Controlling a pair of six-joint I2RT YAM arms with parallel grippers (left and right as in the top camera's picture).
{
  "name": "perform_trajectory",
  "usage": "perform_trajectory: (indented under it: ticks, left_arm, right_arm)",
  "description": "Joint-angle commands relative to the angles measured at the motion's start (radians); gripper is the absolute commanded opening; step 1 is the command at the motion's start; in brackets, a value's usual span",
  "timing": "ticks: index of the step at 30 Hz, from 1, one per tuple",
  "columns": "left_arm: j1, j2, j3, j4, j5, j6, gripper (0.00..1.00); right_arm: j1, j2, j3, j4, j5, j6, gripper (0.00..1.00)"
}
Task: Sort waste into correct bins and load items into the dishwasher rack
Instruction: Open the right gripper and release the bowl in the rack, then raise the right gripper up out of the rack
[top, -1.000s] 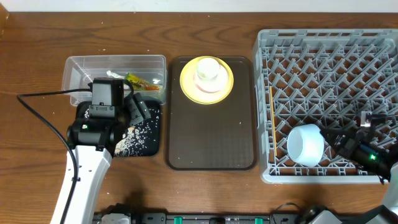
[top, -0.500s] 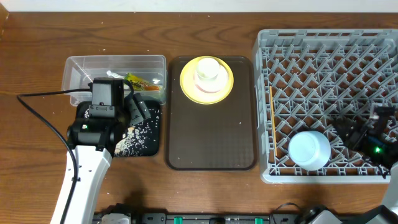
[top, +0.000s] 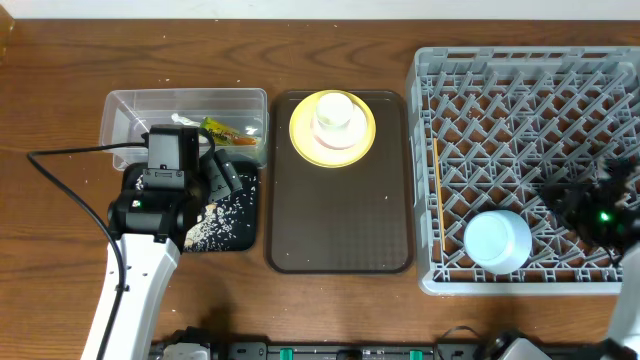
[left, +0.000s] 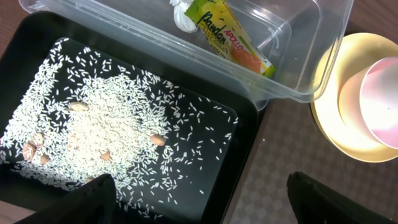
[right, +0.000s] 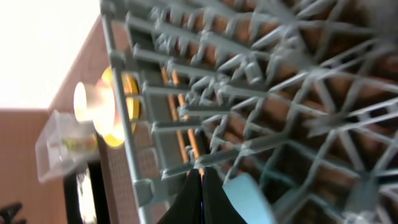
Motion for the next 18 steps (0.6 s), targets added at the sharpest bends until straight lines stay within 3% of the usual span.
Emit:
perform_trajectory:
  ticks: [1, 9, 18]
  left_arm:
    - [0.004, 0.005, -0.007, 0.003, -0.012, 0.017, 0.9]
    - [0.004, 0.005, -0.007, 0.003, -0.012, 0.016, 0.9]
    - [0.004, 0.005, -0.007, 0.003, -0.012, 0.017, 0.9]
  right_arm:
    - [0.129, -0.05, 0.056, -0.047, 0.149, 0.029, 0.01]
    - [0.499, -0.084, 0.06, -0.214, 0.473, 0.111, 0.01]
    - [0.603, -0.084, 0.06, -0.391, 0.747, 0.27, 0.01]
